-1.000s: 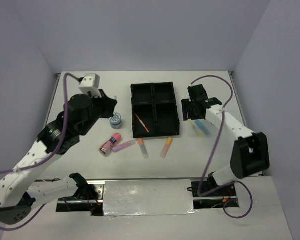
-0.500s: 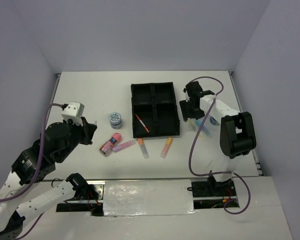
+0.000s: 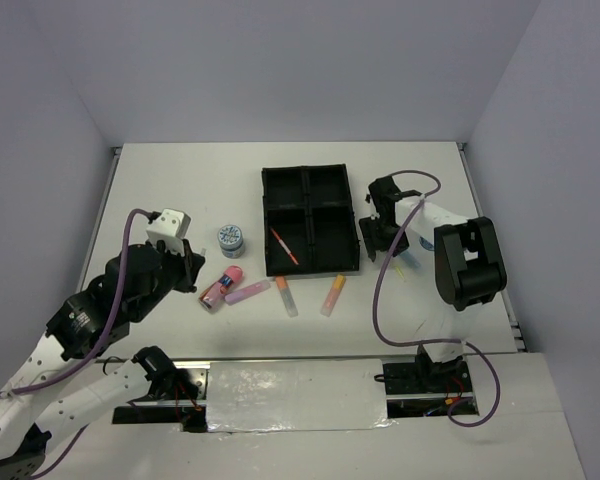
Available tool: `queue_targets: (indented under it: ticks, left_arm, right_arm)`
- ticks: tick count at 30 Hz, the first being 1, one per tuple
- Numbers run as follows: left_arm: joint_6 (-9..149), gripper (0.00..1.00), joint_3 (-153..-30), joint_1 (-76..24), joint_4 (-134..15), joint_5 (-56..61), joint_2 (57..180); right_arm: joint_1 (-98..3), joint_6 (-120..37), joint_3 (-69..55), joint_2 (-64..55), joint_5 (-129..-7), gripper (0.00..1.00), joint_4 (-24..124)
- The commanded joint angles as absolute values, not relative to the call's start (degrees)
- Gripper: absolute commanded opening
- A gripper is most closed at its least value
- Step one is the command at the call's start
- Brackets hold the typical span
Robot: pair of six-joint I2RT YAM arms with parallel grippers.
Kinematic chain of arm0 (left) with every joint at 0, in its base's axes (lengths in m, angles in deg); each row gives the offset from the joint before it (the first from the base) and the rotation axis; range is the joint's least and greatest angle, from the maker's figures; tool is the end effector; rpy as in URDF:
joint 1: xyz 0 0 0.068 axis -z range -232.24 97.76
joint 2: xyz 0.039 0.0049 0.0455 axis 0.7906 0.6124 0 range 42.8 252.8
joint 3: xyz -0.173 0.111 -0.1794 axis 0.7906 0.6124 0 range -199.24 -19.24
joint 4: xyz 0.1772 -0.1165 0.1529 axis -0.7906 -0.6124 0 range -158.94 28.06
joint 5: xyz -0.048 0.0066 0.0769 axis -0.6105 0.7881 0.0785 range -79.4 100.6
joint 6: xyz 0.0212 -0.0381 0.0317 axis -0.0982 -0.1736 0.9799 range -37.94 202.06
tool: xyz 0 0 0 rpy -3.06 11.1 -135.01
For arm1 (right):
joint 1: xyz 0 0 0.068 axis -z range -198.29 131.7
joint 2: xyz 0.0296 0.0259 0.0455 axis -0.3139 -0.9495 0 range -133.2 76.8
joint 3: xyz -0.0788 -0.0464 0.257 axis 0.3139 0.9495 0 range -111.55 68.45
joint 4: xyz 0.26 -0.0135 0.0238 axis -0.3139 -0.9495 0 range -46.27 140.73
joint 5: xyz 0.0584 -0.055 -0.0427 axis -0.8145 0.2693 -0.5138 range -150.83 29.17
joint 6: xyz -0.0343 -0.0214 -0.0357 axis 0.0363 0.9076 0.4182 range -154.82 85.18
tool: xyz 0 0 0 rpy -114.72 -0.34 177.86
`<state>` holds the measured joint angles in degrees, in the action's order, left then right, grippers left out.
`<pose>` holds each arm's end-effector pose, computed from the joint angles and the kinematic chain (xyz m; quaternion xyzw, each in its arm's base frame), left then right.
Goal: Sort the stationery into containers
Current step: Pick up the pen from the center of the board.
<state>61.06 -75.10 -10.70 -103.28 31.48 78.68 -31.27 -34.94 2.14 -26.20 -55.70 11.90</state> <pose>0.0949 -0.0673 0.3693 0.0443 0.8174 -0.1599 0.5516 0.3310 0.0730 0.1665 -0.1053 0.9854 -0.0297 0.1301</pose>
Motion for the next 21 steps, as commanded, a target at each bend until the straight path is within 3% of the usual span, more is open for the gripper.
queue_targets:
  ticks: [1, 7, 15, 16, 17, 18, 21]
  left_arm:
    - [62.37, 0.00, -75.14, -10.58, -99.03, 30.46, 78.92]
    - [62.63, 0.00, -74.87, -10.58, -98.59, 29.58, 78.75]
    - [62.55, 0.00, -75.05, -10.58, -98.68, 30.37, 78.92]
    - [62.55, 0.00, -75.05, -10.58, -98.68, 30.55, 79.01]
    - [62.46, 0.00, -75.05, -10.58, -98.51, 30.64, 79.10]
    - [62.20, 0.00, -74.88, -10.67, -98.33, 30.90, 79.18]
    - [60.71, 0.00, -74.96, -10.58, -97.54, 31.08, 79.71]
  right_arm:
    - [-31.04, -34.64, 2.35, -27.44, -55.73, 0.67, 10.39]
    - [-30.95, -34.47, 3.23, -28.58, -57.75, 0.65, 10.21]
    - [-30.69, -35.16, 5.16, -28.32, -60.57, 0.30, 9.95]
    - [-30.77, -36.30, 5.43, -28.23, -60.57, 0.23, 9.95]
    - [-30.78, -36.49, 5.78, -27.88, -60.57, 0.07, 10.03]
    - [-30.86, -37.01, 6.48, -27.62, -60.57, 0.03, 10.21]
    - [-31.04, -38.50, 7.89, -25.34, -62.14, 0.00, 12.05]
